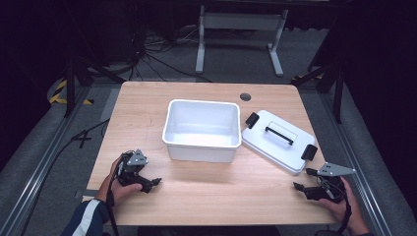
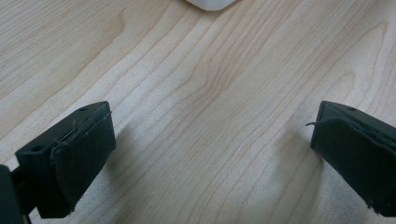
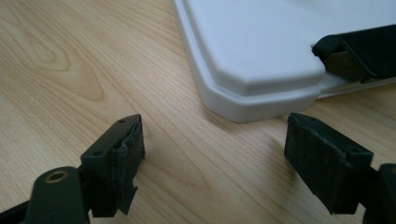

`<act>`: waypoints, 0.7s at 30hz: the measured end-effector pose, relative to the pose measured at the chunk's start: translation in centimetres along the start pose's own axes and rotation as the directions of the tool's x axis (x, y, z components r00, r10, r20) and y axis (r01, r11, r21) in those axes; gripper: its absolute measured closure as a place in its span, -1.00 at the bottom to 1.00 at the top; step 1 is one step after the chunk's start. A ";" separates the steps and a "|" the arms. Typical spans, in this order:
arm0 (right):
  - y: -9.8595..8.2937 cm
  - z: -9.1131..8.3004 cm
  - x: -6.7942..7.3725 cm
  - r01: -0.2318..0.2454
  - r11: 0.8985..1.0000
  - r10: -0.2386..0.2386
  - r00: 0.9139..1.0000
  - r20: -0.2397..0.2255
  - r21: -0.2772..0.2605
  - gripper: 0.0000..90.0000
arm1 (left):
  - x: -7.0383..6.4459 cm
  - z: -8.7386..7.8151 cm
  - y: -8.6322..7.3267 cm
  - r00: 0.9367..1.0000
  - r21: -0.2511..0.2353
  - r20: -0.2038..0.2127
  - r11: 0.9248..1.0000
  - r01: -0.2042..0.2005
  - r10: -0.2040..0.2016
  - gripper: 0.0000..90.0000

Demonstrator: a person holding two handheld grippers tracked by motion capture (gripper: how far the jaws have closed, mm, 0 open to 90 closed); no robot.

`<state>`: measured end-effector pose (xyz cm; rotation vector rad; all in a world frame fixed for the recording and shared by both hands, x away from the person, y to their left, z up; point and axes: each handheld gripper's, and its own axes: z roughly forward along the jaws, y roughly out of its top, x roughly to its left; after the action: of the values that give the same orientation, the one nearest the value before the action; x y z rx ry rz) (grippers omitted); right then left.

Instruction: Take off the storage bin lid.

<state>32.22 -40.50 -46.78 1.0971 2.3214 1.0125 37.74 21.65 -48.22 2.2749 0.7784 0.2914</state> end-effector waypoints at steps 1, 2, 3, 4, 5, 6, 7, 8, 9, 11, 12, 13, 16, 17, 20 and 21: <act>0.0 0.0 0.0 0.000 1.000 0.000 1.000 0.001 0.000 -0.56 | 0.0 0.0 0.0 1.000 0.001 -0.002 1.000 -0.002 0.002 -0.99; 0.0 0.0 0.0 -0.001 1.000 0.001 1.000 0.001 0.000 -0.56 | 0.0 0.0 0.0 1.000 0.000 -0.002 1.000 -0.001 0.001 -0.99; 0.0 0.0 0.0 -0.003 1.000 0.003 1.000 0.005 0.002 -0.58 | 0.0 0.0 0.0 1.000 0.000 -0.002 1.000 -0.001 0.001 -0.99; 0.0 0.0 0.0 -0.007 1.000 0.007 1.000 0.007 0.003 -0.59 | 0.0 0.0 0.0 1.000 0.000 -0.002 1.000 -0.002 0.002 -0.99; 0.0 0.0 0.0 -0.007 1.000 0.007 1.000 0.010 0.005 -0.61 | 0.0 0.0 0.0 1.000 0.000 -0.002 1.000 -0.001 0.001 -0.99; 0.0 0.0 0.0 -0.009 1.000 0.009 1.000 0.012 0.006 -0.62 | 0.0 0.0 0.0 1.000 0.000 -0.002 1.000 -0.002 0.002 -0.99; 0.0 0.1 0.0 -0.009 1.000 0.009 1.000 0.013 0.009 -0.63 | 0.0 0.0 0.0 1.000 0.000 -0.002 1.000 -0.001 0.001 -0.99; 0.0 0.1 0.0 -0.009 1.000 0.009 1.000 0.013 0.010 -0.63 | 0.0 0.0 0.0 1.000 0.000 -0.002 1.000 -0.001 0.001 -0.99; 0.0 0.1 0.0 -0.010 1.000 0.010 1.000 0.014 0.010 -0.63 | 0.0 0.0 0.0 1.000 0.000 -0.002 1.000 -0.001 0.001 -0.99; 0.1 0.1 0.0 -0.011 1.000 0.011 1.000 0.014 0.010 -0.63 | 0.0 0.0 0.0 1.000 0.000 -0.002 1.000 -0.001 0.001 -0.99; 0.1 0.0 0.0 -0.012 1.000 0.012 1.000 0.013 0.011 -0.63 | 0.0 0.0 0.0 1.000 0.000 -0.002 1.000 -0.001 0.001 -0.99; 0.1 0.0 0.0 -0.012 1.000 0.012 1.000 0.013 0.011 -0.63 | 0.0 0.0 0.0 1.000 0.000 -0.003 1.000 -0.001 0.001 -0.99; 0.1 0.0 0.0 -0.012 1.000 0.012 1.000 0.014 0.011 -0.63 | 0.0 0.0 0.0 1.000 0.000 -0.003 1.000 -0.001 0.001 -0.99; 0.1 0.1 0.0 -0.013 1.000 0.013 1.000 0.014 0.011 -0.64 | 0.0 0.0 0.0 1.000 0.000 -0.003 1.000 -0.001 0.001 -0.99; 0.1 0.1 0.0 -0.015 1.000 0.015 1.000 0.018 0.012 -0.65 | 0.0 0.0 0.0 1.000 0.001 -0.003 1.000 -0.001 0.001 -0.99; 0.1 0.1 0.0 -0.016 1.000 0.015 1.000 0.019 0.012 -0.65 | 0.0 0.0 0.0 1.000 0.001 -0.003 1.000 -0.001 0.001 -0.99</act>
<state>32.29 -40.46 -46.77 1.1262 2.3103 0.9904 37.74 21.66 -48.20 2.2760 0.7791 0.2950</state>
